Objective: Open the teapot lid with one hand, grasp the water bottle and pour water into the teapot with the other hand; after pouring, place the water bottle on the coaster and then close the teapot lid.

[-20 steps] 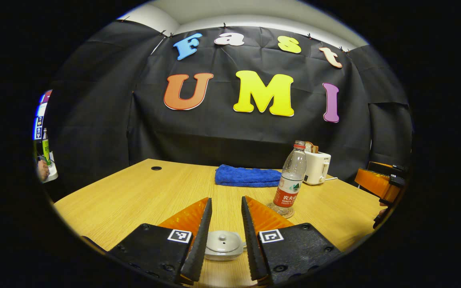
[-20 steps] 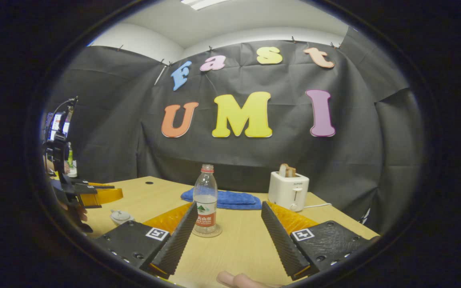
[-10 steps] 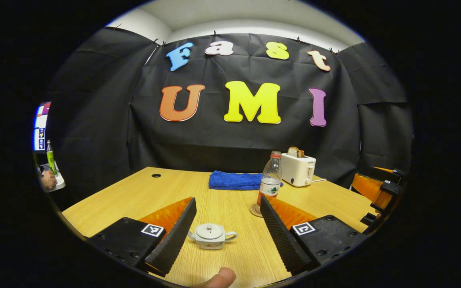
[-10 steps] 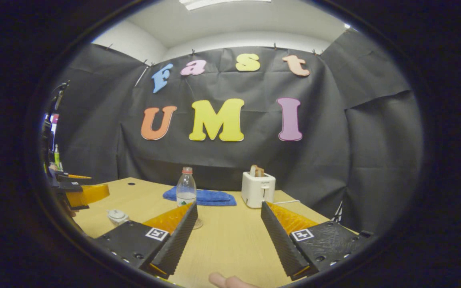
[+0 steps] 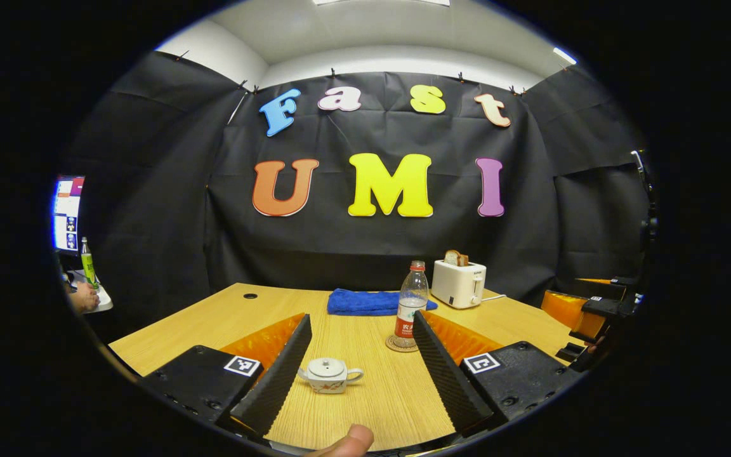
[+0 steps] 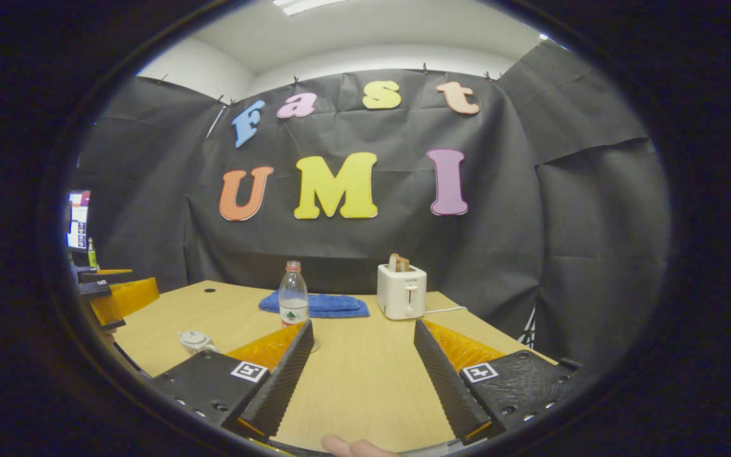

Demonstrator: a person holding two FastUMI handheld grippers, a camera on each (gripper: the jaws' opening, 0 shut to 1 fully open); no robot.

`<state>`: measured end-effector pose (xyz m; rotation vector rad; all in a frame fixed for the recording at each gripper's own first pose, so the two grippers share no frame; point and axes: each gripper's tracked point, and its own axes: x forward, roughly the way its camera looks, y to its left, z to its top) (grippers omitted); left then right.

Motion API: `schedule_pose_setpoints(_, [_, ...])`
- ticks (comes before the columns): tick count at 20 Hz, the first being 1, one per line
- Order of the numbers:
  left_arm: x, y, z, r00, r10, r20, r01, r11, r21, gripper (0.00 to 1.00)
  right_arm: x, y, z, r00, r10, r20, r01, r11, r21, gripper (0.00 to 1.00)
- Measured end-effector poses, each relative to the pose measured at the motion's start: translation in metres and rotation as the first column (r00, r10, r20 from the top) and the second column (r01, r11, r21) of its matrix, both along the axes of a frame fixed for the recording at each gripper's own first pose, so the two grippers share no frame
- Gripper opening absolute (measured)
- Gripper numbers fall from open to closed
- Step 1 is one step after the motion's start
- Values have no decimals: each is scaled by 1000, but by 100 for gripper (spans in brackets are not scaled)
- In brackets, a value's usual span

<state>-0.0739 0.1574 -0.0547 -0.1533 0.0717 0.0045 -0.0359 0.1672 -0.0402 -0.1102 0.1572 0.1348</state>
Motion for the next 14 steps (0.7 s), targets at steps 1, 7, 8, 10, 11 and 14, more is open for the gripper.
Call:
schedule_pose_setpoints(1, [-2,2,1,1000,-1,4,1,1000,-2,100,-1,2,1,1000,2,2,-2,1000,-3,96])
schedule_pose_setpoints(7, [0,13,-7,1000,10,-21,-10,1000,-6,100,-3,21,-9,999,38,-21,-38,999,-21,97])
schedule_pose_setpoints(8, [1,16,-8,1000,14,-20,-14,1000,-8,100,-3,24,-10,999,44,-23,-45,999,-25,95])
schedule_pose_setpoints(10, [1,21,-9,1000,22,-20,-22,1000,-14,100,-3,29,-14,998,56,-29,-57,998,-32,97])
schedule_pose_setpoints(11, [2,22,-9,1000,21,-20,-21,1000,-13,100,-3,30,-17,998,58,-33,-59,998,-37,97])
schedule_pose_setpoints(14, [3,25,-14,999,28,-27,-28,1000,6,100,-2,31,-19,998,53,-38,-54,998,-41,94])
